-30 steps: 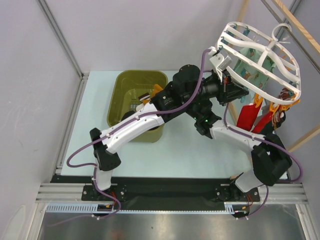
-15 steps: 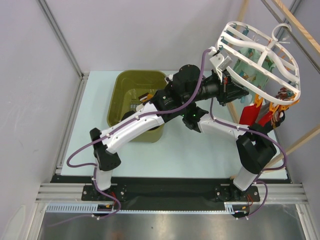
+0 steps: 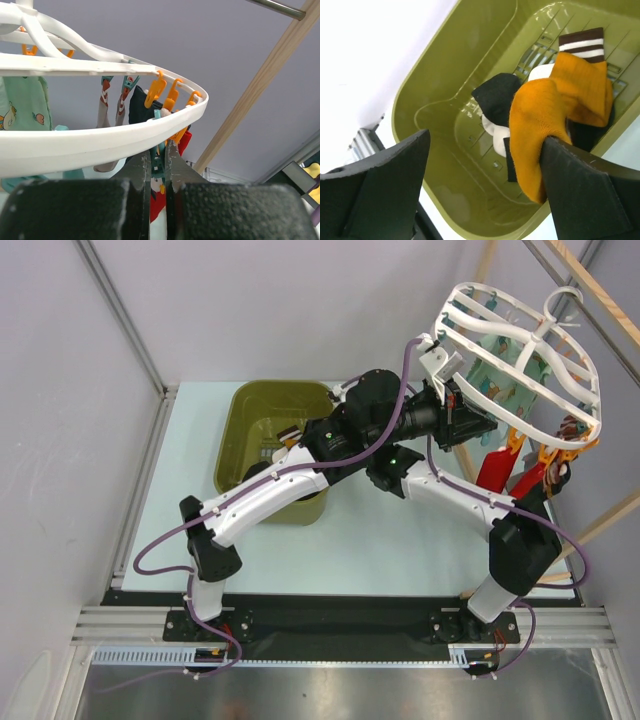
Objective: Remove the socks clipped to the hanger
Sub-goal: Place the sock in the bin.
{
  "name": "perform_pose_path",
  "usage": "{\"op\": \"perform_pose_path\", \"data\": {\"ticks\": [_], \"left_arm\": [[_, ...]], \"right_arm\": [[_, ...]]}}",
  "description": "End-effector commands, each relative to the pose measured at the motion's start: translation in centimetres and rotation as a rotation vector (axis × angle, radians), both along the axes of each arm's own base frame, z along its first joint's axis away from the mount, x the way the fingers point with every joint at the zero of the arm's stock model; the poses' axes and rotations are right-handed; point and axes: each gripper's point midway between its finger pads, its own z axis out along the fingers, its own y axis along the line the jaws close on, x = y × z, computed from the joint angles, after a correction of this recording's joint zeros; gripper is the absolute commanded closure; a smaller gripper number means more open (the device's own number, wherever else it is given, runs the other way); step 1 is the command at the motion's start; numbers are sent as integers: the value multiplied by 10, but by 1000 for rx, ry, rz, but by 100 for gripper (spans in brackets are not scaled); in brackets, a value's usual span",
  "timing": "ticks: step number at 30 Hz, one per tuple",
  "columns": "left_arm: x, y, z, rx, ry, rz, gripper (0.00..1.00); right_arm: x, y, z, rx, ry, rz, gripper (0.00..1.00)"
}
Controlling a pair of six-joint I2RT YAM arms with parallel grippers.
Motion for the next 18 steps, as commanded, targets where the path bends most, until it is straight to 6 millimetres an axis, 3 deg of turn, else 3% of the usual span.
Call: {"op": "perform_pose_path", "data": {"ticks": [1,8,14,16,18], "left_arm": [[-6,26,44,-79,-55,25,100],[-9,26,44,-81,-53,4,100],[-9,26,46,-87,-54,4,100],[-9,26,46,-86,-56,2,100],[-11,26,47,-91,-48,-10,100]], "right_arm": [[3,2,-3,-81,-9,12,10],[-2,-1,-15,-141,-24,61,10],[-11,-6,-4,-137,-67,88,10],[-16,-15,10,-132,-98,78,10],[-19,-28,5,-153,-88,64,10]]}}
